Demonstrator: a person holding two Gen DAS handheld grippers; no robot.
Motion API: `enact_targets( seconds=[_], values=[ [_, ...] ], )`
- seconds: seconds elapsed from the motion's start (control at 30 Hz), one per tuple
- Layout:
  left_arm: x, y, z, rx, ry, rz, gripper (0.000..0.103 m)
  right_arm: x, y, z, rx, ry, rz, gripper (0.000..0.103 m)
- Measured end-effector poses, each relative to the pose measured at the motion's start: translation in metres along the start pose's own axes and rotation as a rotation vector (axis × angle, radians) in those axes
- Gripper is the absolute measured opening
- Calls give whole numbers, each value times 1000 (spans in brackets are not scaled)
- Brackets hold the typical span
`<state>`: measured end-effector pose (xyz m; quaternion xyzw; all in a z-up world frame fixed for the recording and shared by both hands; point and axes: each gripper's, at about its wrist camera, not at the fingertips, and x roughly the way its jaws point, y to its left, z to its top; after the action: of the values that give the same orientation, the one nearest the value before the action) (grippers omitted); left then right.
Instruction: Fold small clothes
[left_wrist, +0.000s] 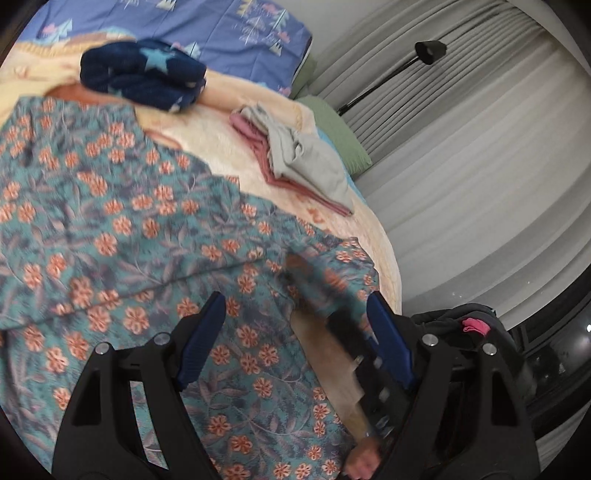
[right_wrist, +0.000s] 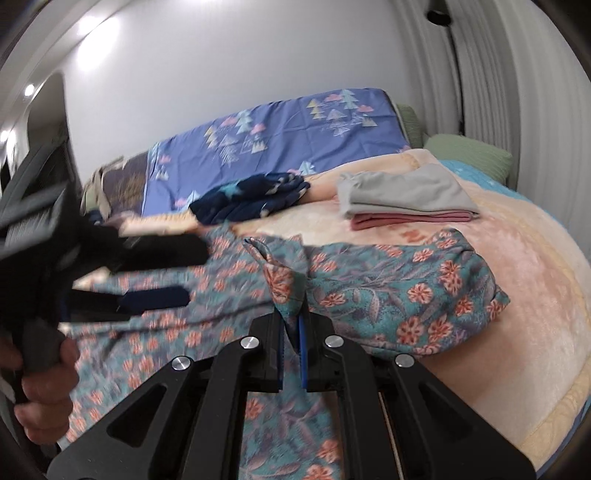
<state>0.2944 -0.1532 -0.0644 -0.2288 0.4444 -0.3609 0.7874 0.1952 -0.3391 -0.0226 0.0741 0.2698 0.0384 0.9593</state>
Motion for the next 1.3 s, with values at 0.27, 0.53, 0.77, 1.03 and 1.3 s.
enact_targets(
  seconds=[0.27,0.53,0.77,1.03,1.3],
  values=[
    [24,21,-1,-101,72,-32,69,3,32,-22,-128,63,31,6],
    [37,44,-5,-188,89,-58,8,1,36,-30,-142,92,46,6],
    [38,38,-5,-136,79,-68,3,-9,36,-41,-99,115,119,37],
    [23,26,1,-92,51,-97,3,-27,40,-39,-146,77,113,39],
    [0,14,3,6,34,-99,3,-32,45,-17,-335,61,233,57]
  ],
)
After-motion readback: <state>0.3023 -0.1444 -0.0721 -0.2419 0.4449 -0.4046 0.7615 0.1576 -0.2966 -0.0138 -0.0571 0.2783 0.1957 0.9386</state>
